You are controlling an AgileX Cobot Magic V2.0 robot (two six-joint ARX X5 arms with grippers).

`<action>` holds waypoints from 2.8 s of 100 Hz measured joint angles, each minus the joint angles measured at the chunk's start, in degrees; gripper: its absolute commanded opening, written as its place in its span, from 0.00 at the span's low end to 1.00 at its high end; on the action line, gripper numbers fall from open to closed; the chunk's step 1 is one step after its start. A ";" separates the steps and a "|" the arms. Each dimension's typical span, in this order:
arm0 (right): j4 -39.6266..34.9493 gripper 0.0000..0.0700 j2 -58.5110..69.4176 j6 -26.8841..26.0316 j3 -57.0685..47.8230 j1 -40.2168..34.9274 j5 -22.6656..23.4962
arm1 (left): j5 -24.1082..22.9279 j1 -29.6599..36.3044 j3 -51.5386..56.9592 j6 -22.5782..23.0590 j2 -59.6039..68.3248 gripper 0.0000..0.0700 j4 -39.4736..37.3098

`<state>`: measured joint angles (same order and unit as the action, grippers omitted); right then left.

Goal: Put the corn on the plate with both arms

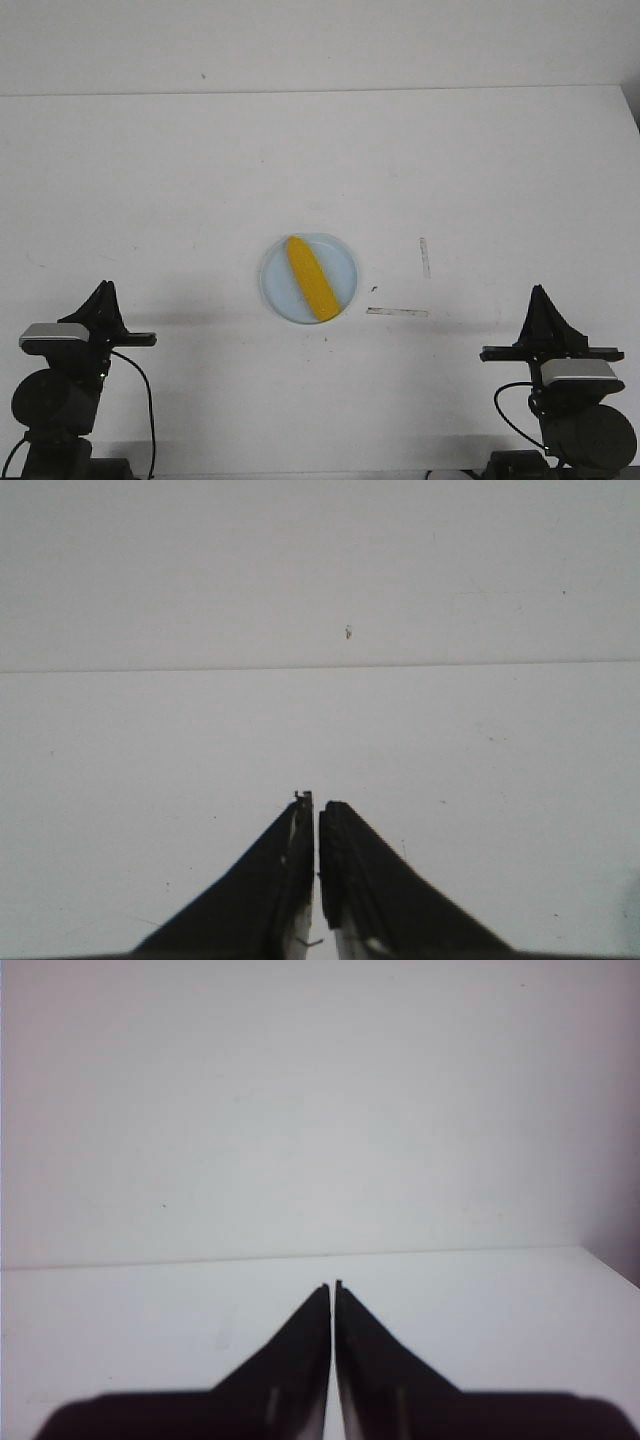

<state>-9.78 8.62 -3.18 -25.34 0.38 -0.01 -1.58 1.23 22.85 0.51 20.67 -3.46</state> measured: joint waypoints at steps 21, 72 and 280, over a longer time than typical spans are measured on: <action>0.02 0.01 0.00 0.00 0.00 0.00 0.00 | 0.00 0.00 0.00 -0.02 -0.28 0.00 0.11; 0.04 0.01 0.00 0.00 0.00 0.00 0.00 | 0.00 -0.22 -11.80 0.00 -13.25 0.00 -10.40; 3.67 0.01 -8.48 0.35 16.11 -0.63 1.31 | 0.15 -0.22 -20.90 0.00 -20.37 0.00 -5.95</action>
<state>-6.11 0.14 -2.83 -9.23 -0.25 1.30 -1.43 1.02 1.96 0.51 0.30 -9.41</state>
